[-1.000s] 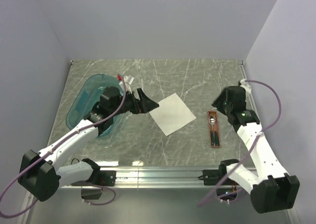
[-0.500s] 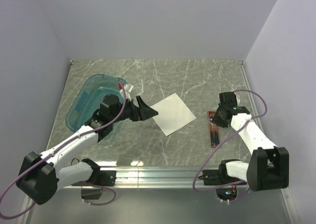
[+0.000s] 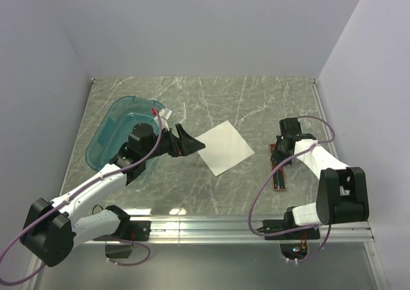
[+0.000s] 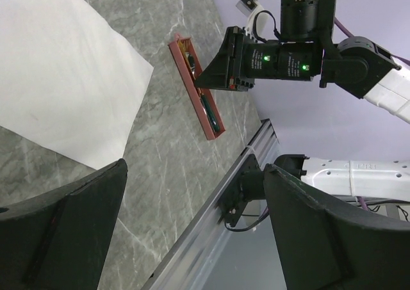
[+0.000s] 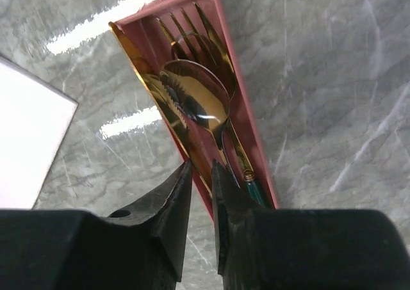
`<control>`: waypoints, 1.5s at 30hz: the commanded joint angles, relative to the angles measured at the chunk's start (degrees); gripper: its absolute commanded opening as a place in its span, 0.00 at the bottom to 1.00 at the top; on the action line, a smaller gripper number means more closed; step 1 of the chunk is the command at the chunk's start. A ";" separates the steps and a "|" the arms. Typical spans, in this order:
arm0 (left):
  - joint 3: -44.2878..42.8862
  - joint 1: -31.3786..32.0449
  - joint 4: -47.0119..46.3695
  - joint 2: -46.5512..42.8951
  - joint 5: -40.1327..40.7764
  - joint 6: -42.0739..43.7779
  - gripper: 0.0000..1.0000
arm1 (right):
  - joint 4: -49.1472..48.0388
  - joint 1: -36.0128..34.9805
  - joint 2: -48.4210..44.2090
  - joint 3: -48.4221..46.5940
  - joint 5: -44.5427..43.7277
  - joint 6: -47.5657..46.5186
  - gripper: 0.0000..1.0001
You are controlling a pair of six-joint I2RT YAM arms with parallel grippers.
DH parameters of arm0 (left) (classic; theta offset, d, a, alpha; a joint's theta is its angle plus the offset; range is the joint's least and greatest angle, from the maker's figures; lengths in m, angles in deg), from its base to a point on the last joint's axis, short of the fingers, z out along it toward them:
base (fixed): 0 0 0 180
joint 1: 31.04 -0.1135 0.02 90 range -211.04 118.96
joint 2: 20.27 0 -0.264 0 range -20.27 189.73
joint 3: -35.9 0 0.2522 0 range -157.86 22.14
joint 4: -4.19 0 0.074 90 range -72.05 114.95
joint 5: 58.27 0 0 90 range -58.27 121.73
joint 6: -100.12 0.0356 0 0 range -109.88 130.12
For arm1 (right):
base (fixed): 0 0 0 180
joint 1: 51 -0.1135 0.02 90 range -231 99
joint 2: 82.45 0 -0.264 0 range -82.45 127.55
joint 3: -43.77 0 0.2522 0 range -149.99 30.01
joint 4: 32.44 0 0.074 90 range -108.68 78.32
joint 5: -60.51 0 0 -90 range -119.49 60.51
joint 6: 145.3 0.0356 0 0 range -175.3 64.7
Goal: Place the utensils on the paper napkin and roll it up
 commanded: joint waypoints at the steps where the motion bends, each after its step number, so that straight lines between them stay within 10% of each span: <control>1: -0.53 0.31 -3.02 0.46 -0.79 -0.53 0.93 | -1.45 0.34 0.69 -1.69 -0.94 -1.16 0.26; 19: 0.08 0.31 -3.37 -0.06 -0.26 -0.89 0.93 | -1.89 0.34 5.43 -2.92 0.46 -2.74 0.16; 23: -0.27 0.31 -2.49 -0.24 -0.08 -0.62 0.93 | -1.89 0.34 5.70 -3.45 0.73 -3.44 0.00; 45: -0.79 0.22 -3.02 0.38 1.32 -1.77 0.93 | 4.17 -1.33 -2.82 -9.59 -6.74 -3.88 0.00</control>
